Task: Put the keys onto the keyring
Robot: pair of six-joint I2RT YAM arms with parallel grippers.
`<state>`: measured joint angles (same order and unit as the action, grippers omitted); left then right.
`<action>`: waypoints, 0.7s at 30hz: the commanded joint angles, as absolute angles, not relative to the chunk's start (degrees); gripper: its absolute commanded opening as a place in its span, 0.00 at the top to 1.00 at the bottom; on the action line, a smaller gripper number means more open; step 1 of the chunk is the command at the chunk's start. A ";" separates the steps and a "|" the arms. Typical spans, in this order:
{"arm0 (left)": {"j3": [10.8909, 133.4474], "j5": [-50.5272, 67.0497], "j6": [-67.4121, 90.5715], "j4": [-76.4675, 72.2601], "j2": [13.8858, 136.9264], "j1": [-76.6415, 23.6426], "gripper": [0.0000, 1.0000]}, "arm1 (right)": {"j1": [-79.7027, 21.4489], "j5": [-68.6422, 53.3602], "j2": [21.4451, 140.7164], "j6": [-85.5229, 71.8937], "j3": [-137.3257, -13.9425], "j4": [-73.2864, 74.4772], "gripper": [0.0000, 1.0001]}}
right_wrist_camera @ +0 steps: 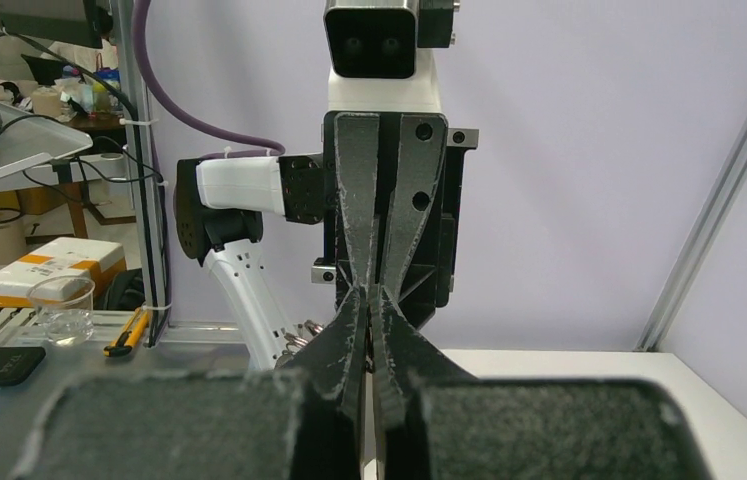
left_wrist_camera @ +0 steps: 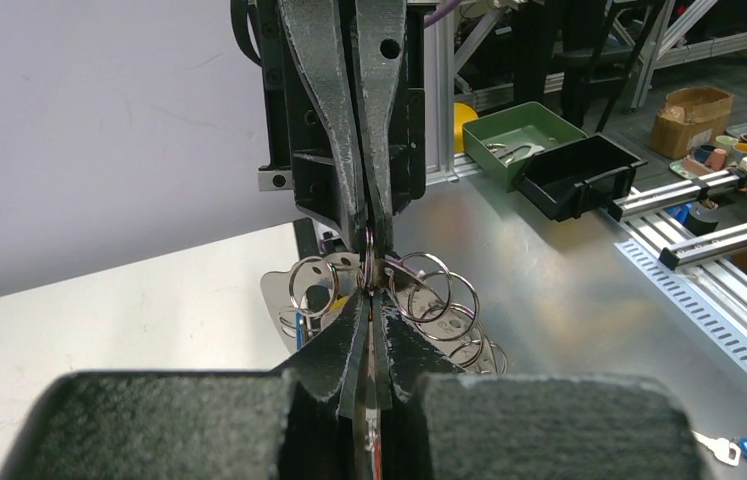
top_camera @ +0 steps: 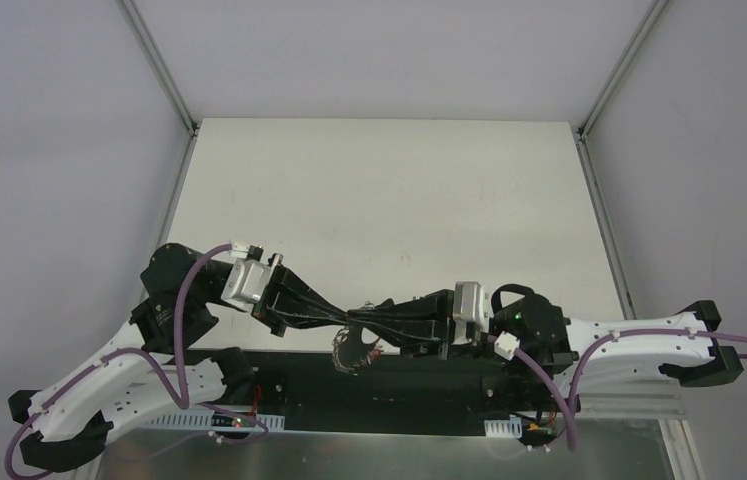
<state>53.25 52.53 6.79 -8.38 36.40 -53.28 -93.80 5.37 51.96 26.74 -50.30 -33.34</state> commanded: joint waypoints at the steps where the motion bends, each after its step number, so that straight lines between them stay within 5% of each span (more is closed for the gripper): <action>1: 54.52 53.98 8.10 -11.62 36.87 -53.52 1.00 | -94.04 4.36 52.28 28.04 -50.74 -43.74 1.00; 10: 54.06 52.46 8.01 -11.33 34.55 -53.51 0.73 | -94.04 4.83 50.92 27.49 -49.89 -42.97 1.00; 21: 55.10 51.81 8.04 -11.24 35.51 -53.48 0.66 | -94.04 4.25 50.74 27.02 -49.87 -42.19 1.00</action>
